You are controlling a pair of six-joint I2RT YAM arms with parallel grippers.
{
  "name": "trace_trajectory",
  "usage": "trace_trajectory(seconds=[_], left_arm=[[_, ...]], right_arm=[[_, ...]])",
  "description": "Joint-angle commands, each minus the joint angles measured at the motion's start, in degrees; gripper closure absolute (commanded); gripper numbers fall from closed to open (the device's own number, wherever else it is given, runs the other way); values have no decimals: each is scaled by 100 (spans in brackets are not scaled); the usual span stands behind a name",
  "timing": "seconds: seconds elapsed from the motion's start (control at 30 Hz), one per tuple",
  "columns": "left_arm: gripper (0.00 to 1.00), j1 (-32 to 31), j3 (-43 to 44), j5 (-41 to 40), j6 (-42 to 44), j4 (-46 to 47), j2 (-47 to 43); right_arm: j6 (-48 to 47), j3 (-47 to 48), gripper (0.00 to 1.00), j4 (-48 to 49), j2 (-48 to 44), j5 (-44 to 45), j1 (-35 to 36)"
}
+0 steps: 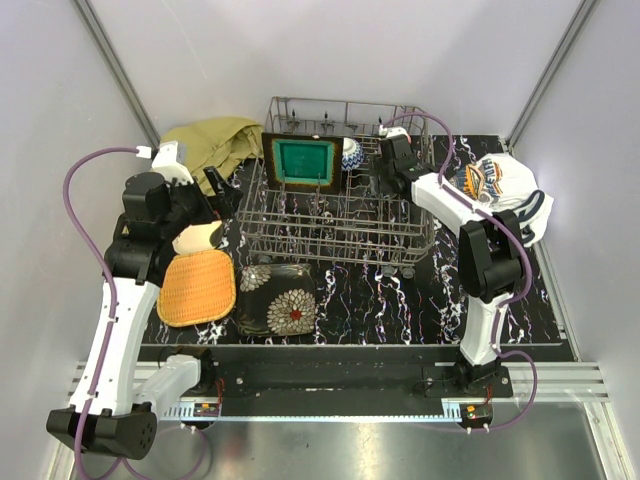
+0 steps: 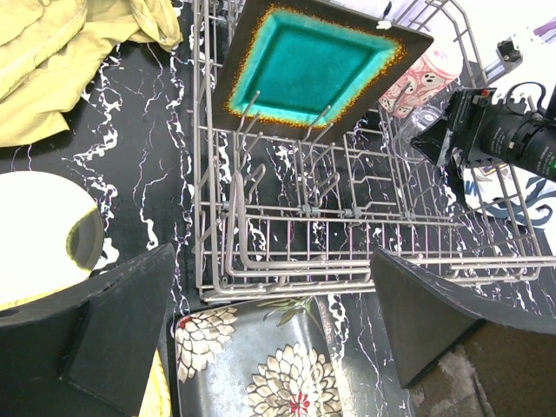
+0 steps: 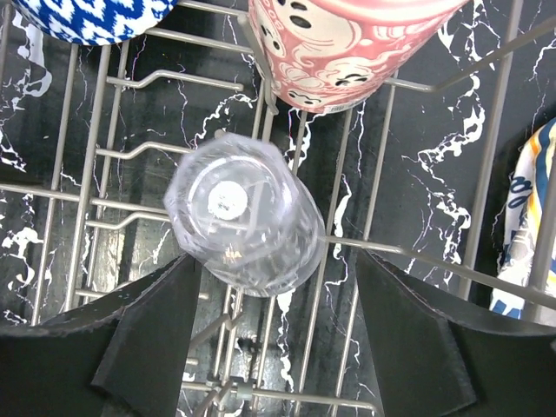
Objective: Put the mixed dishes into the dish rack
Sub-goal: Place the cup upside down on the dish rack
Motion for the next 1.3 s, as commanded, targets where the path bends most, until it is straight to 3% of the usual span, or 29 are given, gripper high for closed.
trace_trajectory(seconds=[0.0, 0.3, 0.57, 0.7, 0.93, 1.1, 1.27], left_arm=[[1, 22, 5, 6, 17, 178, -131], [1, 31, -39, -3, -44, 169, -236], [1, 31, 14, -12, -159, 160, -324], [1, 31, 40, 23, -203, 152, -350], [1, 22, -12, -21, -203, 81, -464], [1, 22, -30, 58, -273, 37, -544], [1, 22, 14, 23, -256, -77, -640]], right_arm=[[19, -4, 22, 61, -725, 9, -73], [177, 75, 21, 52, -2270, -166, -73], [800, -452, 21, -509, -3774, -966, 102], [950, -873, 21, -1281, -4689, -309, 1136], [2601, -2139, 23, -1714, -5788, 289, 2939], [3374, -2702, 23, -1715, -5693, 1029, 4082], [4155, -2738, 22, -1407, -4718, 1994, 5506]])
